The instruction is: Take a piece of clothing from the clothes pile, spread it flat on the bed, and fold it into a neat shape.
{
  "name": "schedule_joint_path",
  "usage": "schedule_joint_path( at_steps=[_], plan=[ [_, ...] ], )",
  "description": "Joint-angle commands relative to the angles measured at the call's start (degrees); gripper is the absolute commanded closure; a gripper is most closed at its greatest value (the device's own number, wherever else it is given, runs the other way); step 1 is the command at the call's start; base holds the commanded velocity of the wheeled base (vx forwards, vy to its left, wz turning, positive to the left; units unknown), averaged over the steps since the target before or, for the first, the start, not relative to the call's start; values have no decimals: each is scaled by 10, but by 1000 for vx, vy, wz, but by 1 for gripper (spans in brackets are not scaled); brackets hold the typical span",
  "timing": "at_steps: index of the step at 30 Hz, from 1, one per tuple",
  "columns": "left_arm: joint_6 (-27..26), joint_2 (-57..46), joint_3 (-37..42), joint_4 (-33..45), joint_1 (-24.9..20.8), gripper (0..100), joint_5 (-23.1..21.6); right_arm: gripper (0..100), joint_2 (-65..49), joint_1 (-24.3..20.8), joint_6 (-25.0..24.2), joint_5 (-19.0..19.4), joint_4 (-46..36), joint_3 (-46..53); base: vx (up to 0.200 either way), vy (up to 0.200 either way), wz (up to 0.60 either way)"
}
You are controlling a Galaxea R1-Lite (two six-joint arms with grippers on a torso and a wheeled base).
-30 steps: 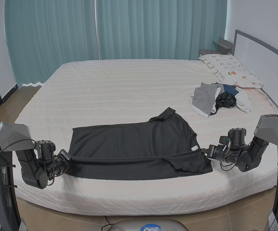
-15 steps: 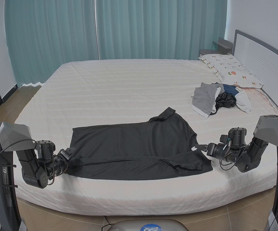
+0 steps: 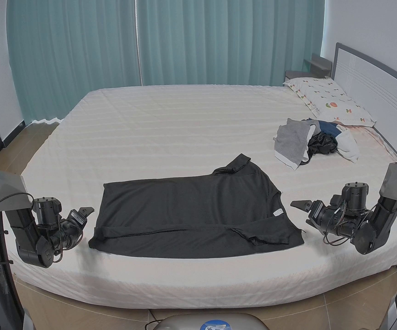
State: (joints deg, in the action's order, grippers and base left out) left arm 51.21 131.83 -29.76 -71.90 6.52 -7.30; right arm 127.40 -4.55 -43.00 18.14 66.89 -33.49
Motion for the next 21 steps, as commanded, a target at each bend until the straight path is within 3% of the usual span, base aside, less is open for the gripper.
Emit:
schedule_joint_path(
  at_steps=[1, 6, 13, 21],
  plan=[
    [2, -26, 27, 0, 13, 0, -27, 0, -4, -5, -57, -2, 52, 55, 200, 0, 0],
    [2, -25, 38, 0, 12, 0, -27, 0, 17, -5, -57, -3, 87, 76, 200, 0, 0],
    [-6, -28, 103, -18, 8, 0, -29, 0, 37, -2, -57, -2, 91, 87, 0, 0, 0],
    [-96, -33, 176, -119, 2, 0, -32, 0, 50, -8, -53, -3, 90, 87, 0, 0, 0]
  ],
)
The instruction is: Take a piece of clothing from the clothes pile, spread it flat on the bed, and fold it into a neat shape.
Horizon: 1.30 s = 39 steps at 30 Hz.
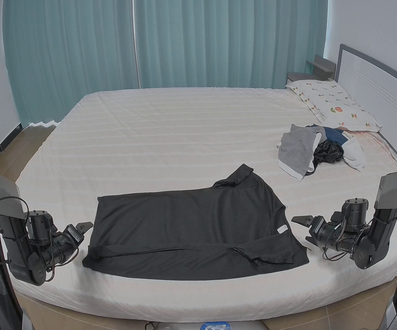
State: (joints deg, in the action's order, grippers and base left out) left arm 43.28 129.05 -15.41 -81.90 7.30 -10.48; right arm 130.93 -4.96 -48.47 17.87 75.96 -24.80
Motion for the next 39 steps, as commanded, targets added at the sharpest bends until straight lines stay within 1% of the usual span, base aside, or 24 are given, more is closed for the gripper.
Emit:
schedule_joint_path(
  at_steps=[1, 3, 7, 10, 13, 15, 17, 18, 24, 35, 39],
  plan=[
    [-17, -13, 35, -24, -11, 0, -1, 0, 14, -4, 1, 0, 0, 0, 0, 0, 0],
    [-17, -32, 45, -23, -21, 0, -2, 0, 14, -5, 2, 0, 0, 1, 0, 0, 0],
    [-19, -34, 71, -24, -77, 0, 5, 0, 16, -11, 3, -1, 0, 2, 0, 0, 0],
    [-20, -34, 73, -24, -97, 0, 6, 0, 21, -12, 11, -2, 1, 2, 0, 0, 0],
    [-27, -30, 72, -24, -102, 0, 7, 0, 23, -12, 23, -2, 0, 3, 0, 0, 0],
    [-61, -14, 74, -24, -103, 0, 12, 0, 28, -13, 31, -2, 2, 5, 0, 0, 0],
    [-72, -8, 74, -24, -103, 0, 17, 0, 29, -14, 31, -3, 2, 5, 0, 0, 0],
    [-79, 2, 73, -24, -104, 0, 30, 0, 29, -14, 31, -6, 3, 5, 0, 0, 0],
    [-80, 23, 66, -24, -116, 0, 49, 0, 32, -17, 32, -11, 9, 6, 0, 0, 0],
    [-81, 33, 59, -23, -120, 0, 54, 0, 32, -17, 32, -10, 9, 6, 0, 0, 0],
    [-83, 51, 44, -23, -120, 0, 75, 0, 35, -16, 32, -10, 9, 6, 0, 0, 0]
  ],
)
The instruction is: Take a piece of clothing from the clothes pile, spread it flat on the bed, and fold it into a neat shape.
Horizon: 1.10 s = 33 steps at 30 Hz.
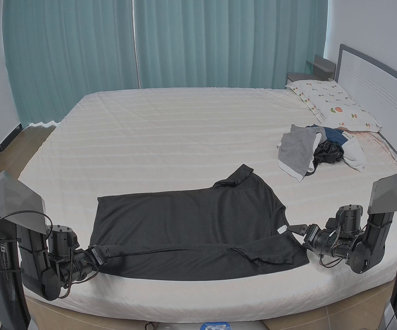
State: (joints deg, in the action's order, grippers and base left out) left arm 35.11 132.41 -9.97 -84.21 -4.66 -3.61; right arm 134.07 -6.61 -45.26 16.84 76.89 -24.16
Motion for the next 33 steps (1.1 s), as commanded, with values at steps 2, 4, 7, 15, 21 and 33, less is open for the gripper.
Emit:
schedule_joint_path(
  at_steps=[2, 4, 7, 15, 21, 33],
  plan=[
    [-1, 24, -12, -2, 0, 0, 10, 0, 3, 0, 0, 0, 0, 0, 0, 0, 0],
    [-1, 26, -12, -1, 0, 0, 10, 0, 4, 0, 0, 0, 0, 0, 0, 0, 0],
    [-1, 28, -18, -2, 0, 0, 11, 0, 4, 0, 1, 0, 0, 0, 0, 0, 0],
    [17, 28, -58, -3, 16, 0, 11, 0, 4, 3, 0, 1, 0, -2, 0, 0, 0],
    [124, 29, -129, -3, 45, 0, 11, 0, 4, 5, 0, 2, 0, -3, 0, 0, 0],
    [156, -10, -120, -2, 68, 0, -2, 0, 5, 6, 0, 2, 0, -3, 0, 0, 0]
  ],
)
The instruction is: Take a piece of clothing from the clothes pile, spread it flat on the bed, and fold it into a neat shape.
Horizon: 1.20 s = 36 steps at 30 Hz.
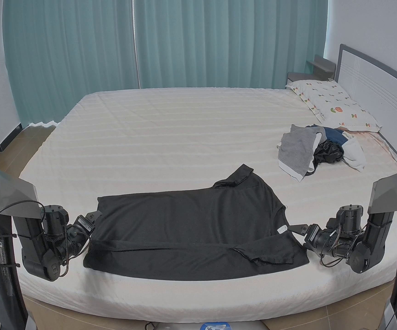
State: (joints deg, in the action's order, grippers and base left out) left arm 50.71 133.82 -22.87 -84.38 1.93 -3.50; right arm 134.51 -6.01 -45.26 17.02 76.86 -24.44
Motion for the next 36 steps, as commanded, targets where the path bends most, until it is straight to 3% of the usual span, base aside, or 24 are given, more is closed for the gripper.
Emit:
schedule_joint_path(
  at_steps=[1, 7, 14, 21, 36],
  plan=[
    [0, -26, 10, 0, 2, 0, -3, 0, 0, 0, 0, 0, 0, 0, 0, 0, 0],
    [-30, -53, 50, 6, -1, 0, -51, 0, 0, 0, 0, 0, 0, 0, 0, 0, 0],
    [-128, -38, 84, 7, -19, 0, -41, 0, 0, 0, 0, 0, 0, -1, 0, 0, 0],
    [-133, -7, 85, 18, -53, 0, -7, 0, 0, 0, 0, 0, 0, -1, 0, 0, 0],
    [-127, 43, 20, 18, -58, 0, 31, 0, 4, -2, 0, -1, 1, -1, 0, 0, 0]
  ],
)
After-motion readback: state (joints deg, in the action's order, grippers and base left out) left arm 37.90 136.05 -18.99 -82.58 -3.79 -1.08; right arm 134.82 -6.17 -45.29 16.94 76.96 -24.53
